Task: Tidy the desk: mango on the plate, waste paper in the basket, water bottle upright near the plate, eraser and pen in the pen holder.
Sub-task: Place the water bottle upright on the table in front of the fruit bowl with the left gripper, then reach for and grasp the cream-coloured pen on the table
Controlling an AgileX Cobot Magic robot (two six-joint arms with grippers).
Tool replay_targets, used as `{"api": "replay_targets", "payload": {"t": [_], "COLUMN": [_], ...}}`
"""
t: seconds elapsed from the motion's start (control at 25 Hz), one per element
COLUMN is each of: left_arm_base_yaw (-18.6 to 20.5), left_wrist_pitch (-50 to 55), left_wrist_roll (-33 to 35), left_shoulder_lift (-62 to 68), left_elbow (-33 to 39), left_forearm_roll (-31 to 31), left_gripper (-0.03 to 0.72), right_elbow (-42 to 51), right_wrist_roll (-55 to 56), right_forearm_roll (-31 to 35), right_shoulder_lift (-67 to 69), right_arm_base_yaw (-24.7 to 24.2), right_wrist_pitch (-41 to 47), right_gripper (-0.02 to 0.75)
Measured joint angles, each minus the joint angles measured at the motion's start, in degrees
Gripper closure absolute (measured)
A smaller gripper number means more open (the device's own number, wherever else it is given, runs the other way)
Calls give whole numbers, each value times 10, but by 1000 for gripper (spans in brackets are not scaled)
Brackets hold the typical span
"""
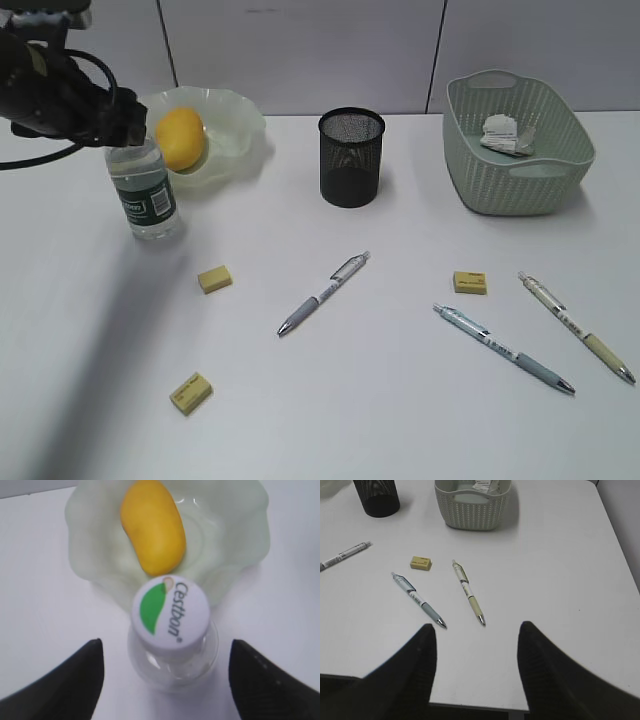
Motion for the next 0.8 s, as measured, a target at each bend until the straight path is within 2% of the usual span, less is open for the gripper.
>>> {"api": "replay_targets", "payload": {"t": [0.4, 0.52, 0.68, 0.8], "left_arm_base_yaw": [-3, 22, 60, 72], "left_wrist_pitch": [185, 247, 315, 351], "left_wrist_roll": [0, 6, 62, 95], "left_shoulder_lift": [-132, -150, -151, -151], "left_elbow": [0, -2, -18, -35], "left_forearm_roll": [-47, -57, -82, -91], "left_gripper": [106, 106, 119, 137], "right_elbow": [0, 0, 0, 0], "right_wrist_roll": [0, 0, 0, 0], "right_forearm_roll": [0, 0, 0, 0], "right_shoulder_lift": [0, 0, 0, 0], "right_arm_base_yaw": [0, 0, 0, 0], "right_wrist_pitch": [0, 0, 0, 0], "right_gripper": [316, 316, 316, 316]}}
